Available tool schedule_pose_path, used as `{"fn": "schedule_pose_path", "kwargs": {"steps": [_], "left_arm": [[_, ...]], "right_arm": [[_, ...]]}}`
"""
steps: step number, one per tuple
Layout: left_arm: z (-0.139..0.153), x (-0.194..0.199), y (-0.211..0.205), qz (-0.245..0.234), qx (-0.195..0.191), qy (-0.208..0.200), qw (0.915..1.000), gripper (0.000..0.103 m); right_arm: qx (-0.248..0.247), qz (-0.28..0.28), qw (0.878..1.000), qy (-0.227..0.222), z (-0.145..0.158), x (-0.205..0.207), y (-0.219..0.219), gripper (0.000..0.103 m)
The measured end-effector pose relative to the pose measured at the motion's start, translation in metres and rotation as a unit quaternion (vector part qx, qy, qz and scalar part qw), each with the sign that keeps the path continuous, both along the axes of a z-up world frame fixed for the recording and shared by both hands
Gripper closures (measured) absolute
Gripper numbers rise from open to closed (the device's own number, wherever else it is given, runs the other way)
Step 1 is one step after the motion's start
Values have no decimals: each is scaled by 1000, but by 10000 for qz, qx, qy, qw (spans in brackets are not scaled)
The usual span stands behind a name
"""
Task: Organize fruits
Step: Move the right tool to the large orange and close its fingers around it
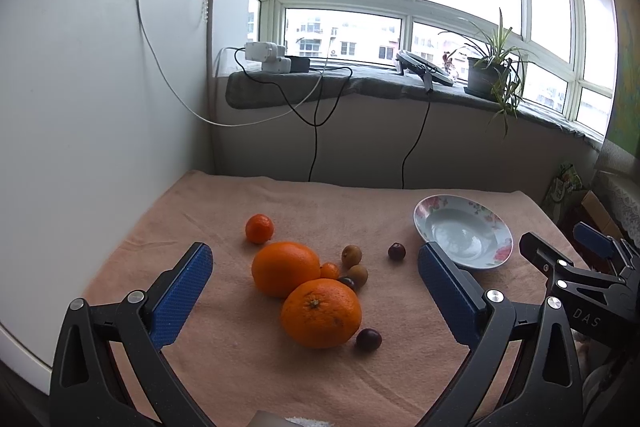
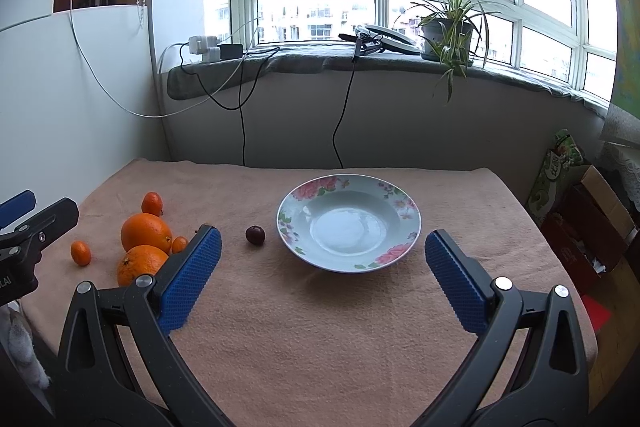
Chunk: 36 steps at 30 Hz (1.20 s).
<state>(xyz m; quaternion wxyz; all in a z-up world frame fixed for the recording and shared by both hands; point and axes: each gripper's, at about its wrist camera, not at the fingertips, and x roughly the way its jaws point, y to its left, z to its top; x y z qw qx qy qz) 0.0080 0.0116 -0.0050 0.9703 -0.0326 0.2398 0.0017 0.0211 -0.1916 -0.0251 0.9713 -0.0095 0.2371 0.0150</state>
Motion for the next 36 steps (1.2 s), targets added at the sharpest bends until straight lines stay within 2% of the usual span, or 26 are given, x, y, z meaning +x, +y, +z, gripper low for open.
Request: {"fn": "schedule_pose_path", "kwargs": {"steps": [11, 24, 33, 36], "left_arm": [[-9, 5, 11, 48, -57, 135, 9999, 1], [-38, 0, 45, 102, -484, 534, 9973, 1], [-60, 3, 53, -70, -884, 898, 9920, 12], [-66, 4, 54, -164, -1032, 1007, 9894, 18]], "right_arm": [[61, 144, 9998, 131, -1, 9, -1, 0], [353, 926, 9944, 364, -4, 28, 17, 0], [669, 1557, 9824, 783, -18, 39, 35, 0], [788, 1785, 9761, 954, -22, 44, 44, 0]]}}
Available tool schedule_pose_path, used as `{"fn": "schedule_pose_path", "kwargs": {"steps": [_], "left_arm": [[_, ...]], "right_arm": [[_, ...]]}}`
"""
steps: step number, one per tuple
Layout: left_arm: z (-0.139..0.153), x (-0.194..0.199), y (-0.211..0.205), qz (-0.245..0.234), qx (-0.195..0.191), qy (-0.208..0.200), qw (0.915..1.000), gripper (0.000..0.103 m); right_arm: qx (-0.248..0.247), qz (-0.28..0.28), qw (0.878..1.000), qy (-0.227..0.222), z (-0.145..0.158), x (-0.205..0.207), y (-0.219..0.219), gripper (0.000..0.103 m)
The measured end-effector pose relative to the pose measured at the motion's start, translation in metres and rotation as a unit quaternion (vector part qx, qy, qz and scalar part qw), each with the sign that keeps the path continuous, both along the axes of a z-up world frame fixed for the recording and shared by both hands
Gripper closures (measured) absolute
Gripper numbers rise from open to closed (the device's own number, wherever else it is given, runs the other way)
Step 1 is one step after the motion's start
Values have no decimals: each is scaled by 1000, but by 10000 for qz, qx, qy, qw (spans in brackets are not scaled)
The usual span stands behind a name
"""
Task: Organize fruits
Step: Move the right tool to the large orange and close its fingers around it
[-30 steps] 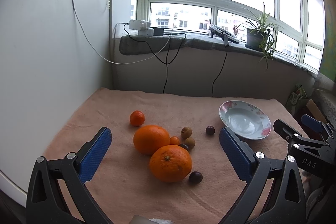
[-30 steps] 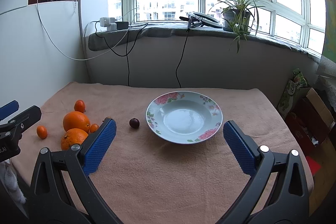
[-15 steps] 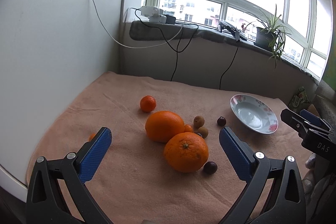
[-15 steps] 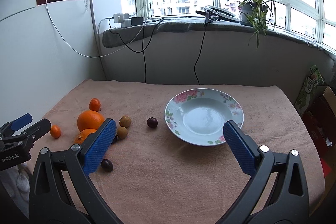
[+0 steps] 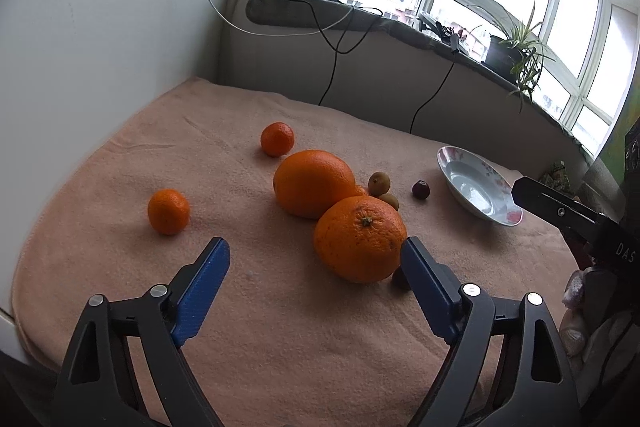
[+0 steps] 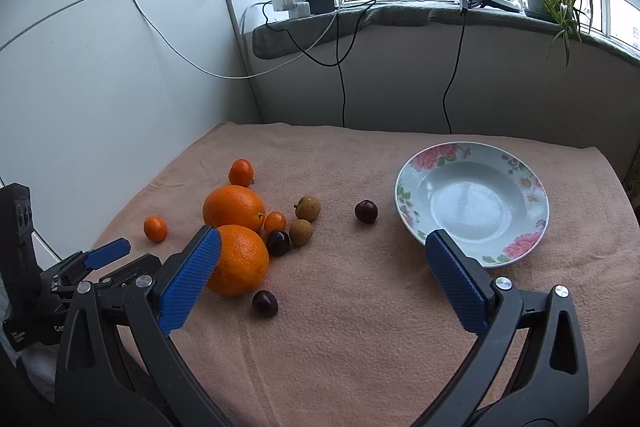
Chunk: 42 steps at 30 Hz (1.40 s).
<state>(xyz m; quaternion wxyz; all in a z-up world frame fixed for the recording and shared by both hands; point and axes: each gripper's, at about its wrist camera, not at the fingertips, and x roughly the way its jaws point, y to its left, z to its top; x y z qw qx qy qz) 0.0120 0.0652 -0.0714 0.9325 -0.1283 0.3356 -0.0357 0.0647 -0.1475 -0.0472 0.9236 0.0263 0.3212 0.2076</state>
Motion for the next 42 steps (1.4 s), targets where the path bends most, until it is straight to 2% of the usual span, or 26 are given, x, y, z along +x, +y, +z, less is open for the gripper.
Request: {"fn": "schedule_pose_path", "kwargs": {"steps": [2, 6, 8, 11, 15, 17, 25, 35, 42], "left_arm": [[-4, 1, -1, -94, -91, 69, 9999, 23], [-14, 4, -4, -311, -384, 243, 9985, 25], [-19, 6, -7, -444, -478, 333, 9973, 27], [-24, 8, -13, -570, -480, 390, 9965, 32], [-30, 12, -12, -622, -603, 463, 9952, 33], [-32, 14, -11, -643, -697, 493, 9943, 34], [-39, 26, -9, -749, -840, 572, 9920, 39], [-40, 34, -11, -834, -844, 611, 9911, 39], [-39, 39, -14, -878, -840, 625, 9906, 41]], "right_arm": [[47, 188, 9998, 82, -3, 1, 7, 1], [96, 527, 9979, 360, -12, 5, 24, 4], [174, 677, 9960, 553, -18, 9, 29, 9], [247, 842, 9923, 871, -29, 17, 37, 17], [376, 1000, 9871, 1190, -40, 28, 44, 18], [482, 1075, 9837, 1355, -45, 33, 45, 23], [687, 1232, 9740, 1770, -60, 48, 54, 28], [801, 1310, 9687, 1950, -64, 56, 60, 31], [800, 1440, 9653, 2028, -63, 58, 64, 38]]}}
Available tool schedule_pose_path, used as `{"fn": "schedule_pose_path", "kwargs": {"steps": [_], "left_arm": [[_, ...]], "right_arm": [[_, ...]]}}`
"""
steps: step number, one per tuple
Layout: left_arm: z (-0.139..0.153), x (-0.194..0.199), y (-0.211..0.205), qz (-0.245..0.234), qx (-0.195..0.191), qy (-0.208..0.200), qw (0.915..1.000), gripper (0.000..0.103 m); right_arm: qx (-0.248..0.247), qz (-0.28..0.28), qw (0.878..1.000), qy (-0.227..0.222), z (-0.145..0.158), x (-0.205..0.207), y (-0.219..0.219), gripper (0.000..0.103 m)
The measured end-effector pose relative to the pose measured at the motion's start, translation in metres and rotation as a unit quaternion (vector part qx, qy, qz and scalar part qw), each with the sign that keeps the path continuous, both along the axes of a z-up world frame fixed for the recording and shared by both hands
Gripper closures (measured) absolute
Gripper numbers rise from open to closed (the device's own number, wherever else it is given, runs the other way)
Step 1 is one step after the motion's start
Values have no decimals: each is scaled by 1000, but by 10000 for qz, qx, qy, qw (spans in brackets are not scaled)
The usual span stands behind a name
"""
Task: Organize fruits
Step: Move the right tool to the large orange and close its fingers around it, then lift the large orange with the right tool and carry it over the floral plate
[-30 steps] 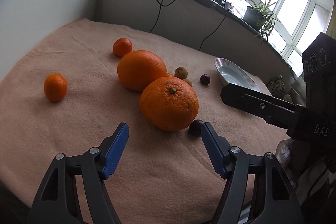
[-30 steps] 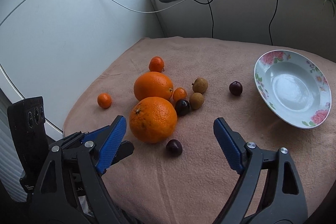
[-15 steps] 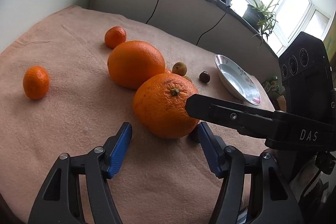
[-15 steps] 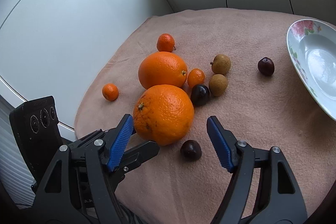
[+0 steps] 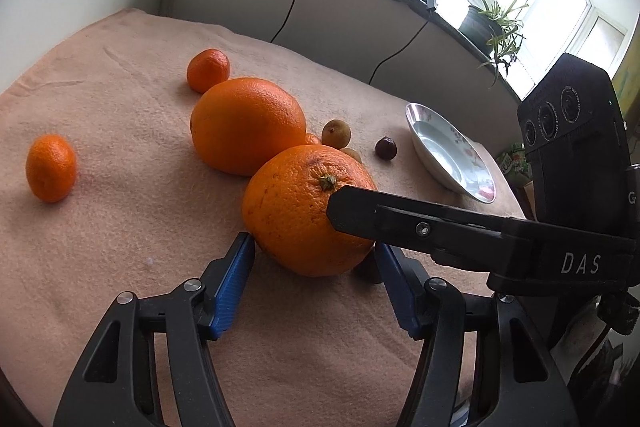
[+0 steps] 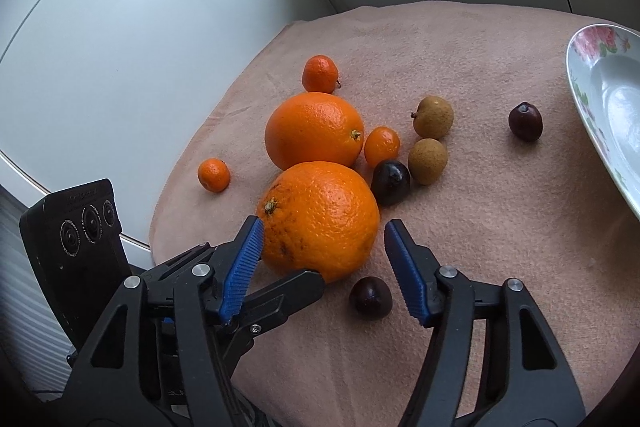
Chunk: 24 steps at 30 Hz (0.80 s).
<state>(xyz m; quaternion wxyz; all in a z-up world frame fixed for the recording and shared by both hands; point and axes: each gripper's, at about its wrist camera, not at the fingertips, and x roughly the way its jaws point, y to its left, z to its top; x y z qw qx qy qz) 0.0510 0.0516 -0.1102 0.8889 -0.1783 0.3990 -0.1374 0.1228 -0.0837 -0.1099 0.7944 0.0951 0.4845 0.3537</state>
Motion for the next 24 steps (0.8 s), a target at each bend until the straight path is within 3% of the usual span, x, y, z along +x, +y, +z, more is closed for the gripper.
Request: {"fn": "schedule_pose_path", "kwargs": {"steps": [11, 24], "left_arm": [[3, 0, -6, -12, 168, -24, 9999, 41], [23, 8, -28, -231, 315, -245, 9989, 41]], "right_arm": [[-110, 53, 9998, -129, 4, -6, 3, 41], [37, -169, 9992, -367, 22, -10, -24, 41]]}}
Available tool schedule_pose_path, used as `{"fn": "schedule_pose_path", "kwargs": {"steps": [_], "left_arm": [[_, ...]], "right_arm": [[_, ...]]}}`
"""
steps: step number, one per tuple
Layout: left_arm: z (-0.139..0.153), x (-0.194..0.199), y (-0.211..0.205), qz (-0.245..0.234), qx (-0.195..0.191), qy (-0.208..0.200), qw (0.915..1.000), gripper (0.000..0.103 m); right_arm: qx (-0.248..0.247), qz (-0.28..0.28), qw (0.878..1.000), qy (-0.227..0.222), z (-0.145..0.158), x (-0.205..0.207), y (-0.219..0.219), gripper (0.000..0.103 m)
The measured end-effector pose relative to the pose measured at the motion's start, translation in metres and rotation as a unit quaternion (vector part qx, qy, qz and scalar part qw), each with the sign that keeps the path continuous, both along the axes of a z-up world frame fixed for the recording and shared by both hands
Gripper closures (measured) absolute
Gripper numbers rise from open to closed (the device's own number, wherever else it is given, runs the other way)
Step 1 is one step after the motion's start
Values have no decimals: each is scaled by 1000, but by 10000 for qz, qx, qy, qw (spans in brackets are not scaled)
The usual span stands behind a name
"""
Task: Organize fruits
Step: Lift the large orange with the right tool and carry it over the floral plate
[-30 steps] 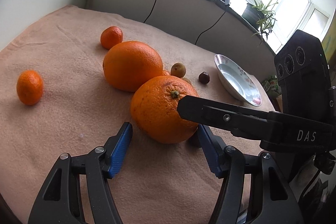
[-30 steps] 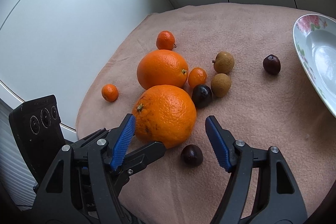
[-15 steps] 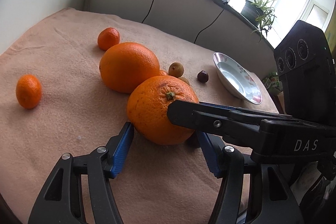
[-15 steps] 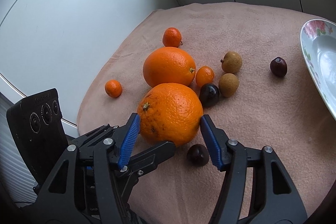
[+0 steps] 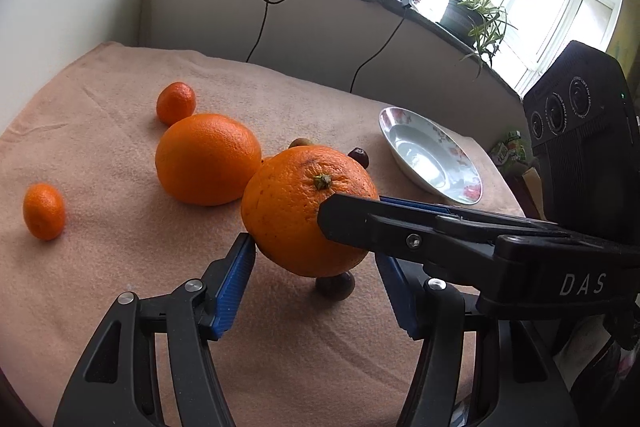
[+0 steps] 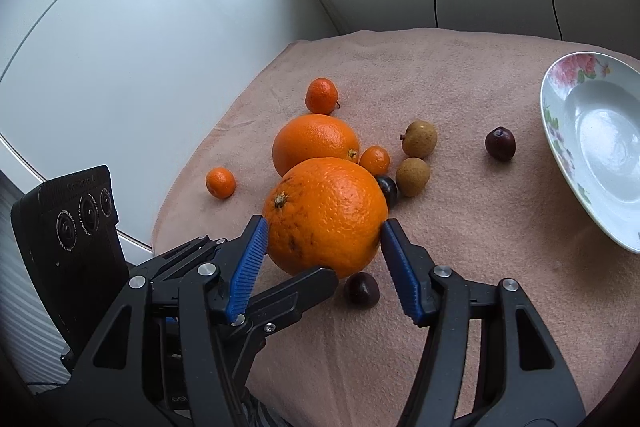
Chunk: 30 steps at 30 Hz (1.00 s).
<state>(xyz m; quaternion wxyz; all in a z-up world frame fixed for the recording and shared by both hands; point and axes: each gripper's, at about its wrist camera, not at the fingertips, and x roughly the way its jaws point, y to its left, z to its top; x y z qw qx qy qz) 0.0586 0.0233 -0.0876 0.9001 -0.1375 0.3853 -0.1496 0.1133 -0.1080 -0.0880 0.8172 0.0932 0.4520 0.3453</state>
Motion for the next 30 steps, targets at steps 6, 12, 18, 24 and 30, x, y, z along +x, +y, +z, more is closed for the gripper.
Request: {"fn": "schedule_pose_path", "kwargs": {"steps": [6, 12, 18, 24, 30], "left_arm": [[12, 13, -20, -165, 95, -144, 9997, 41], [21, 27, -42, -388, 215, -275, 9986, 41], [25, 44, -65, -604, 271, -293, 9974, 41], [28, 57, -88, -796, 315, -340, 9957, 41], [28, 74, -112, -973, 333, -345, 9941, 41]], "right_arm": [[70, -183, 9998, -101, 11, 2, -21, 41], [146, -418, 9989, -156, 17, 10, -47, 41], [147, -652, 9976, -186, 20, 19, -73, 41], [142, -864, 9959, -228, 22, 27, -95, 41], [82, -1043, 9941, -269, 23, 40, -121, 41]]}}
